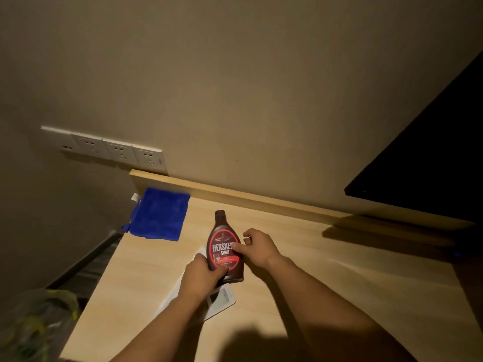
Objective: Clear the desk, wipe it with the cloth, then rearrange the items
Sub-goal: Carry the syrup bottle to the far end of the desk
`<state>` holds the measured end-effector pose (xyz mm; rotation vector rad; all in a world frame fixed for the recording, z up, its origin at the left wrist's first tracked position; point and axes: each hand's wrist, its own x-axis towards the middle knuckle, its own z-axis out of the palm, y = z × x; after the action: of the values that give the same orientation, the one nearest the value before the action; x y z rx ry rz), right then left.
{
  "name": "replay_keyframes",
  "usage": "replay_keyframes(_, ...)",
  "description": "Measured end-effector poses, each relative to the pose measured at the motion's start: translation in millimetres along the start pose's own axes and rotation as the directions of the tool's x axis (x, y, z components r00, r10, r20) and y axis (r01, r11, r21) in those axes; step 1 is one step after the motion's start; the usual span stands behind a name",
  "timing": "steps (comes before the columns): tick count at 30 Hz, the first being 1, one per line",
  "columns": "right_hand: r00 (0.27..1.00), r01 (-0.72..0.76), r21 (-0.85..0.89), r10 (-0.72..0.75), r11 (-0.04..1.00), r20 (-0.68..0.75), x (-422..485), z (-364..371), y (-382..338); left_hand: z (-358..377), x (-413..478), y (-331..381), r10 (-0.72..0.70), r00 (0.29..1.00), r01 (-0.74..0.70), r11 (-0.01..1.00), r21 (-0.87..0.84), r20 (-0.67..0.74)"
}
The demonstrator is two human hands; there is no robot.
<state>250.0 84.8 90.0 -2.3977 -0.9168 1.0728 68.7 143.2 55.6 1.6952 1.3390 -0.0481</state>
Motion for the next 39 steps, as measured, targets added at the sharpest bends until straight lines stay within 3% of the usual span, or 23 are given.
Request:
replay_keyframes(9, 0.997, -0.025, -0.025, 0.027, 0.999, 0.078, 34, 19, -6, 8, 21, -1, -0.060, 0.998, 0.060, 0.996, -0.071, -0.002)
replay_keyframes(18, 0.988, -0.132, 0.319, 0.100, 0.938, 0.114, 32, 23, 7, 6, 17, 2, -0.042, 0.999, 0.043, 0.990, -0.134, 0.013)
replay_keyframes(29, 0.999, -0.032, 0.391, 0.043, 0.920, -0.021, -18, -37, 20, -3, -3, 37, 0.199, 0.966, -0.171, 0.970, -0.172, 0.167)
replay_keyframes(39, 0.977, -0.003, 0.355, 0.077, 0.935, -0.197, -107, -105, 62, 22, -34, 103, 0.370, 0.882, -0.382, 0.924, -0.017, 0.292)
